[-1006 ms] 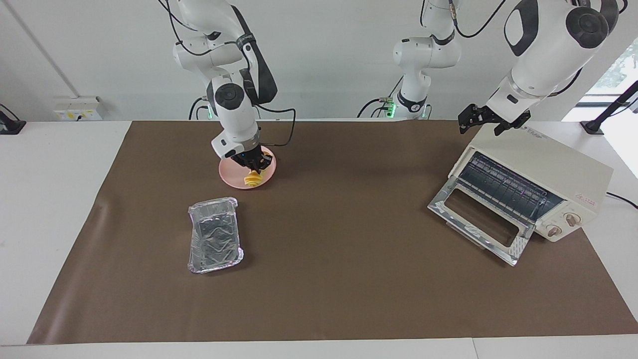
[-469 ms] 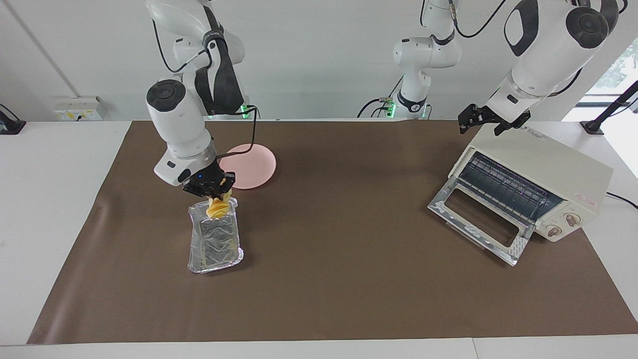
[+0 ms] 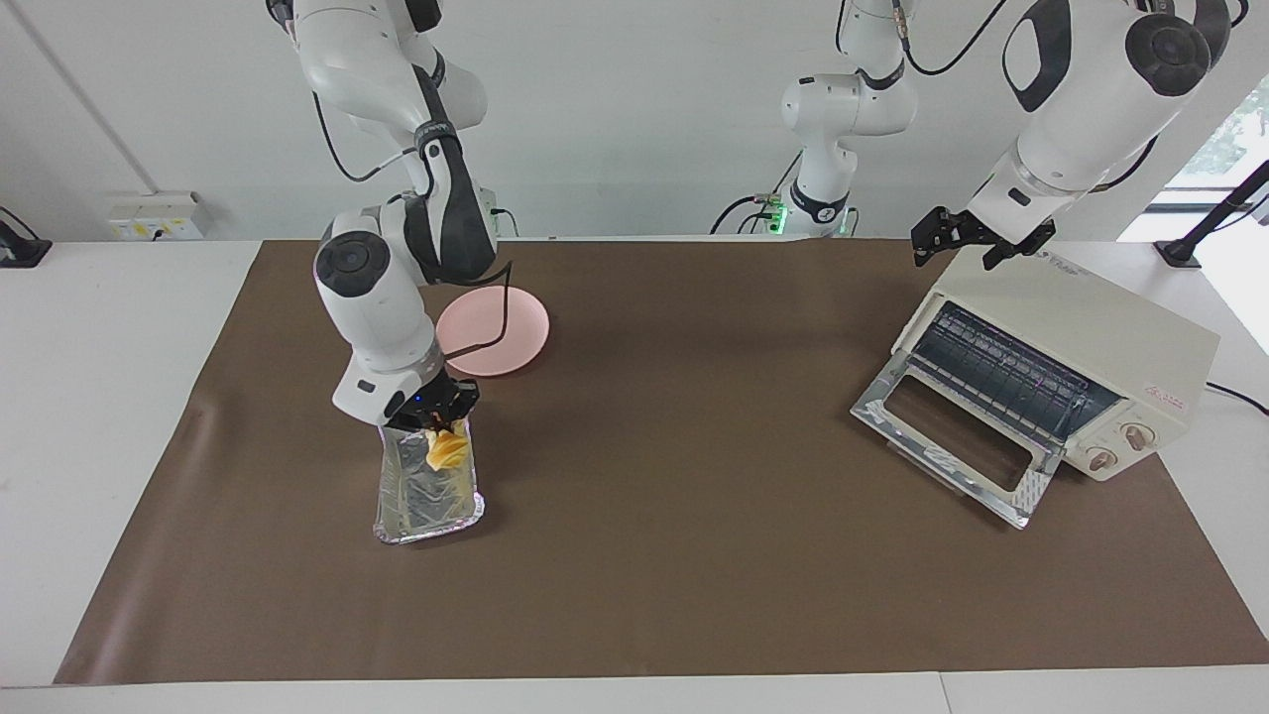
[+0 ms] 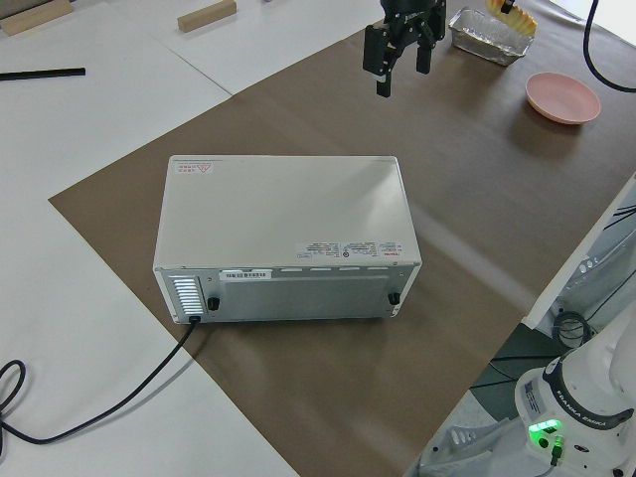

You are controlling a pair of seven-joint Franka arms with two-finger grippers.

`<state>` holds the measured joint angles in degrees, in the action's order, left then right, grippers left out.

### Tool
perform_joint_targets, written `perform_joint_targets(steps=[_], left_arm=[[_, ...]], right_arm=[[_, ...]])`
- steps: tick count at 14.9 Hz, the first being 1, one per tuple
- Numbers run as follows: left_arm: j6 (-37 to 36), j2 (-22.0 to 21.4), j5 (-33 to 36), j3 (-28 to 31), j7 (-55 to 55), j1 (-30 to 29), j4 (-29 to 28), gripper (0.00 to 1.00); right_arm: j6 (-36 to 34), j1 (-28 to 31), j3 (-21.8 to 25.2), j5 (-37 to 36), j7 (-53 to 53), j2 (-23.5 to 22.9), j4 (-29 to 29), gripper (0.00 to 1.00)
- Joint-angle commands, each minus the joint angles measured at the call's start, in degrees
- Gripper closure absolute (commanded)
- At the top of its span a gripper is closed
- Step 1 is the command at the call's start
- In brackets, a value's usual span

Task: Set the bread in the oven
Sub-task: 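Carry the bread with the right gripper into the foil tray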

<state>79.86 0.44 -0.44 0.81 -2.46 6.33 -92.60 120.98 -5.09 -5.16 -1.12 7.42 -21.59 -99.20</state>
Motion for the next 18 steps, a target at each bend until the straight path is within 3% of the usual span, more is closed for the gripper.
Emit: perform_joint_targets(steps=[1, 13, 15, 16, 18], left_arm=[[0.65, -0.97, 0.61, -0.37, -0.35, -0.53, -0.74, 0.00], [0.65, -0.97, 0.61, -0.37, -0.35, -0.53, -0.74, 0.00], [0.65, -0.97, 0.61, -0.37, -0.35, -0.53, -0.74, 0.00], [0.65, -0.97, 0.61, -0.37, -0.35, -0.53, -0.74, 0.00], [0.65, -0.97, 0.61, -0.37, -0.35, -0.53, -0.74, 0.00]], right_arm=[[4.08, 0.52, -0.29, -0.64, 1.54, -0.56, -2.31, 1.00], [6.90, 3.60, -0.29, -0.38, 3.83, -1.18, -3.81, 0.99], [6.21, 3.07, -0.29, -0.38, 3.74, -1.18, -3.29, 0.39], [5.59, 2.98, -0.29, -0.38, 3.74, -1.00, -2.59, 0.15], [3.05, 2.80, -0.29, -0.47, 3.74, -0.83, -0.22, 0.10]])
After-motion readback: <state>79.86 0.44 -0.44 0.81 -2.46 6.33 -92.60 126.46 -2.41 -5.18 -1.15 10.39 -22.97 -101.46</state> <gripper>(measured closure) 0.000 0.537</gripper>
